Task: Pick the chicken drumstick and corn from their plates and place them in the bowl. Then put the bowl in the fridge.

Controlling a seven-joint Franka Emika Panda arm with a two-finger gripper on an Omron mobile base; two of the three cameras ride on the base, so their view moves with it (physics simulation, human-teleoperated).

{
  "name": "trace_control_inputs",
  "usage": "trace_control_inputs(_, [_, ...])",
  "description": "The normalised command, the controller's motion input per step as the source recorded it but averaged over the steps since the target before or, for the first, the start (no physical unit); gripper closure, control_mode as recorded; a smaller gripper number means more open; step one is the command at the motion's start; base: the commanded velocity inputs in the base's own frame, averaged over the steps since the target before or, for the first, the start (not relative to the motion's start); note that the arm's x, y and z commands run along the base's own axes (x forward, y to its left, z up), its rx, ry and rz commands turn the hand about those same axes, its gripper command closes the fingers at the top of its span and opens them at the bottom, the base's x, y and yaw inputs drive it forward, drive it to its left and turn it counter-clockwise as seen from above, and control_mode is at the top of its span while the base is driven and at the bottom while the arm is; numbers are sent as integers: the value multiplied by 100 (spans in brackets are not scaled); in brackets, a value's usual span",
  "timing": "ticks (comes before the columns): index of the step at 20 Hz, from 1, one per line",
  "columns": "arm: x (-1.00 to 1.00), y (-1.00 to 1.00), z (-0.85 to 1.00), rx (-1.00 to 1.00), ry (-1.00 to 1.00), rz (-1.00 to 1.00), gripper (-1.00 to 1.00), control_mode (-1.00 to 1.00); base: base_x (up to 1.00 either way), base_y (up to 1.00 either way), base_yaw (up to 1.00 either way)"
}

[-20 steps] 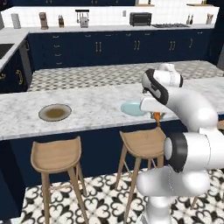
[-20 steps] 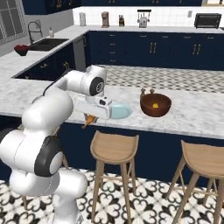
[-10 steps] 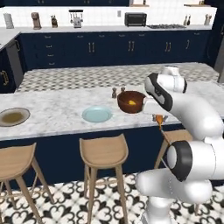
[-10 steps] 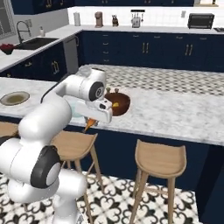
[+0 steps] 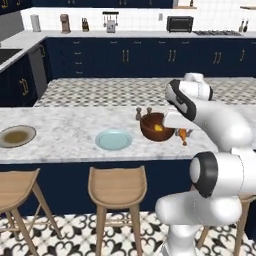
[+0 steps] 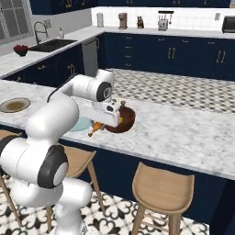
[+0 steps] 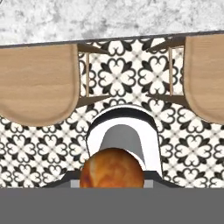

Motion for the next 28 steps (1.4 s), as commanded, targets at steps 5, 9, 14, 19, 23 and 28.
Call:
trace_control_inputs(5, [0,0,0,0,0,0,100,100,39,-69,58])
trace_control_inputs(9, [0,0,0,0,0,0,100,100,59,-83,33])
trace_control_inputs(14, [80,-24,0,2,20,3,100,-100,20,-11,2])
trace_control_inputs(19, [100,-73,0,2,19,5,100,-100,0,0,0])
trace_control_inputs(23, [100,-55,-6,1,13,3,100,-100,0,0,0])
trace_control_inputs(28, [100,-55,-17,9,2,5,100,-100,0,0,0])
